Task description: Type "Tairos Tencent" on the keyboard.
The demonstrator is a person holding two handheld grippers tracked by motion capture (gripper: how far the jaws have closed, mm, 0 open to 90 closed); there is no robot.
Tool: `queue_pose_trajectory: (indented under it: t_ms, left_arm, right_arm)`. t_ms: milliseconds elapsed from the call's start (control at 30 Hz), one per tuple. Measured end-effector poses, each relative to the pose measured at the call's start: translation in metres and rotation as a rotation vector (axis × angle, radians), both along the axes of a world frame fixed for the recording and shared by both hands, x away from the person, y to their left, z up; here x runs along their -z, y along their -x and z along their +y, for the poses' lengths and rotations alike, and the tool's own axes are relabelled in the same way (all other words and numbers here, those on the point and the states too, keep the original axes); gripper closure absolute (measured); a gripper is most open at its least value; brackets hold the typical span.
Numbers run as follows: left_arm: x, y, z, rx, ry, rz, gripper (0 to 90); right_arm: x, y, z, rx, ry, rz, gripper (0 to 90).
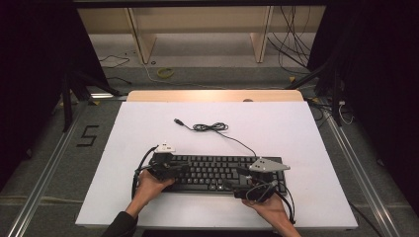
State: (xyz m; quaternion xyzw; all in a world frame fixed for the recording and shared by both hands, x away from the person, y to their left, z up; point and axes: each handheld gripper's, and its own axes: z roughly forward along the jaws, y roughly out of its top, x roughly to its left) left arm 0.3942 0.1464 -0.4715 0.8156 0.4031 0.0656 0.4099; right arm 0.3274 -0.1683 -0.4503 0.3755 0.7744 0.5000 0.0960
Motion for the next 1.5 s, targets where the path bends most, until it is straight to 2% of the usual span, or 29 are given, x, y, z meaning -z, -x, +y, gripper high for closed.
queue_pose_trajectory:
  t_ms: [300, 433, 633, 800, 933, 1267, 1500]
  left_arm:
    - [-0.009, 0.005, 0.003, 0.016, 0.061, -0.016, 71.6]
    - [-0.011, 0.008, 0.004, 0.031, 0.095, -0.017, 63.5]
    - [-0.013, 0.013, 0.003, 0.041, 0.109, -0.021, 47.3]
    - [-0.016, 0.018, 0.005, 0.049, 0.143, -0.041, 37.6]
    - [-0.018, 0.024, 0.010, 0.047, 0.186, -0.058, 34.5]
    - [-0.020, 0.041, 0.024, 0.033, 0.243, -0.100, 30.3]
    - [-0.019, 0.052, 0.028, 0.046, 0.245, -0.112, 28.4]
  right_arm:
    - [-0.001, 0.000, -0.003, 0.003, 0.000, -0.006, 31.2]
    - [-0.002, 0.000, -0.006, 0.011, -0.003, -0.007, 31.2]
    - [-0.003, 0.001, -0.012, 0.018, -0.006, -0.012, 31.0]
    - [-0.002, 0.002, -0.017, 0.023, -0.001, -0.014, 31.0]
    - [-0.002, 0.005, -0.021, 0.027, 0.001, -0.017, 31.0]
    - [-0.001, 0.012, -0.035, 0.044, -0.002, -0.027, 31.2]
    - [0.000, 0.018, -0.043, 0.053, -0.001, -0.036, 31.3]
